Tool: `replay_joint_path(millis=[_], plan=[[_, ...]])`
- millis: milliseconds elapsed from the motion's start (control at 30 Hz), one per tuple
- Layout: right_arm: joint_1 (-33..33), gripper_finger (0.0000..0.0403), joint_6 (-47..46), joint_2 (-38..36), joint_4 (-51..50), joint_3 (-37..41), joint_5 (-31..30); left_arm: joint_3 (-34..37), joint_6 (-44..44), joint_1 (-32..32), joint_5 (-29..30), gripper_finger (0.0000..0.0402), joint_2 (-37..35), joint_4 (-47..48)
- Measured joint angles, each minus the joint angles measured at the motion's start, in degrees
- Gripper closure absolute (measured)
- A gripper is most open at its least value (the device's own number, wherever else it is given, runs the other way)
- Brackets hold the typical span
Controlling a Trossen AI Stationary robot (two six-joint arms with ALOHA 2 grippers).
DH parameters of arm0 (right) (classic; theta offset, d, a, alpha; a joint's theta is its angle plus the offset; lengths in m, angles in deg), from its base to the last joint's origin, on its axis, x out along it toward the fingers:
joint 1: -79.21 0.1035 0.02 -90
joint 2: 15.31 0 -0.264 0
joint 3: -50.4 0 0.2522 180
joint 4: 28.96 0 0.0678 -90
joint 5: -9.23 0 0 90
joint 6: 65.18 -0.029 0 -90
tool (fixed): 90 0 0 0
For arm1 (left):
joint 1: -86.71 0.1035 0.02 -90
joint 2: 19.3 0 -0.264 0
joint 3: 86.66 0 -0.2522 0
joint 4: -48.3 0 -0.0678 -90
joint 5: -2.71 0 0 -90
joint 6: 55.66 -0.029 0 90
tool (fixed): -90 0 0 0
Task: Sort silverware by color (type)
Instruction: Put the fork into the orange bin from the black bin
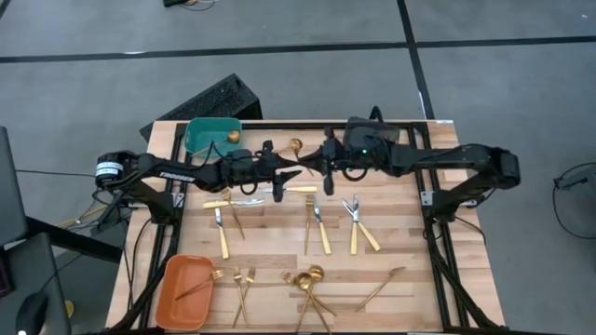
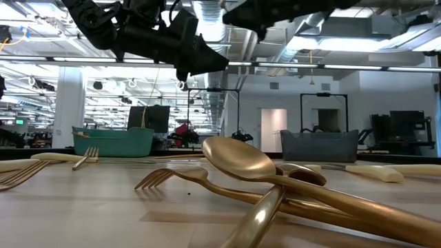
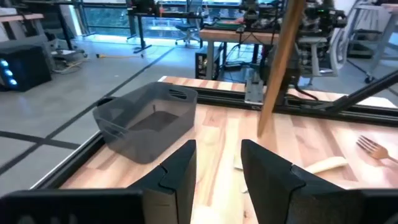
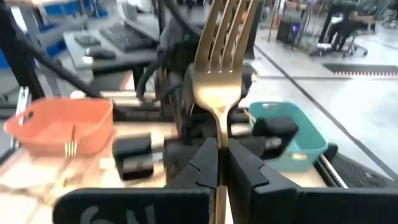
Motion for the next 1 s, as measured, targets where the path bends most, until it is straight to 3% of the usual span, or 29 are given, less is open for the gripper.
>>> replay_joint_path(millis=[167, 567, 767, 1000], plan=[[-0.4, 0.0368, 0.4, -0.4, -2.0, 0.1, -1.0, 0.0, -0.3, -0.4, -1.5, 0.0265, 0.4, -1.4], [0.2, 0.0367, -1.1, 7.6, 7.9, 0.0, -0.7, -0.3, 0.1, -3.0, 0.6, 0.0212, 5.8, -7.8], [0.2, 0.0367, -1.3, 8.8, 11.2, 0.6, 0.6, -0.3, -0.7, -3.0, 5.5, 0.0225, 4.0, -7.8], [-0.8, 0.0368, -6.7, 8.2, 36.8, 13.6, 1.3, -0.3, -1.9, -3.0, 5.9, 0.0290, 3.5, -7.6]])
